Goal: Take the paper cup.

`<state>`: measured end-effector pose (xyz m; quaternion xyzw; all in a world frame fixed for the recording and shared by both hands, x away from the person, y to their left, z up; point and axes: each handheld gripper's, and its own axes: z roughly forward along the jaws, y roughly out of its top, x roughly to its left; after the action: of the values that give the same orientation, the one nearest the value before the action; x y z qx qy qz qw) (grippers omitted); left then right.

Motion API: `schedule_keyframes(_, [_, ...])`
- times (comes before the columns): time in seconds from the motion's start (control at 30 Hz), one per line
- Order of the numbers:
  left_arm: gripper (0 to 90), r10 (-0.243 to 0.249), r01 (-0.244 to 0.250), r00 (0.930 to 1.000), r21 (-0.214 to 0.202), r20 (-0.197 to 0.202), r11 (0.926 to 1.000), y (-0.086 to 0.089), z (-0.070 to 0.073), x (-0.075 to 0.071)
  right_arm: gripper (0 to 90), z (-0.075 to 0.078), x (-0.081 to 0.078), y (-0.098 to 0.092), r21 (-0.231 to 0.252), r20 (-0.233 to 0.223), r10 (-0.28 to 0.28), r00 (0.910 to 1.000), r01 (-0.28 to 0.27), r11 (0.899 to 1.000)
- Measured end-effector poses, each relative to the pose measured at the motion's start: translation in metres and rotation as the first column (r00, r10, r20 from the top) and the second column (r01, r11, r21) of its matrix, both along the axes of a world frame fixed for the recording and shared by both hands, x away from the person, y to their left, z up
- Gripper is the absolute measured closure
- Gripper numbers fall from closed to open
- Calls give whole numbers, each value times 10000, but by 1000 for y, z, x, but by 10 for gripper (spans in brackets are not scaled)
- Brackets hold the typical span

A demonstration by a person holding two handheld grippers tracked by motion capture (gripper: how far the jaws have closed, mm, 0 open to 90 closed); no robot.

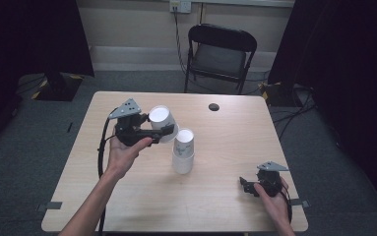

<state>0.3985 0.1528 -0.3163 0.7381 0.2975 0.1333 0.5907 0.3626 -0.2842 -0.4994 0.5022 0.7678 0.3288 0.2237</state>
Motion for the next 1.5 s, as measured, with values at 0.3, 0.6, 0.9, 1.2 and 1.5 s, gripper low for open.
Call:
schedule_keyframes(0.3, [315, 166, -178, 9983, -206, -554, 9996, 16, -19, -6, 142, 5, -4, 1, 208, -26, 350, 9994, -350, 9992])
schedule_keyframes(0.6, [314, 253, -301, 9941, -437, -1058, 9986, 24, -31, -14, 212, 17, -10, 14, 479, 128, 1269, 9918, -1274, 9907])
schedule_keyframes(0.9, [316, -79, -50, 9895, -888, -1442, 9960, 27, -35, -24, 328, 47, -26, 35, 1030, 997, 2370, 9664, -2469, 9635])
schedule_keyframes(1.2, [319, -668, 435, 9802, -1268, -1862, 9910, 16, -40, -34, 400, 70, -44, 67, 1155, 1819, 3852, 9048, -4086, 9054])
schedule_keyframes(1.5, [319, -1008, 710, 9738, -1481, -2040, 9864, 16, -47, -41, 462, 93, -47, 106, 1187, 2644, 4780, 8376, -5201, 8458])
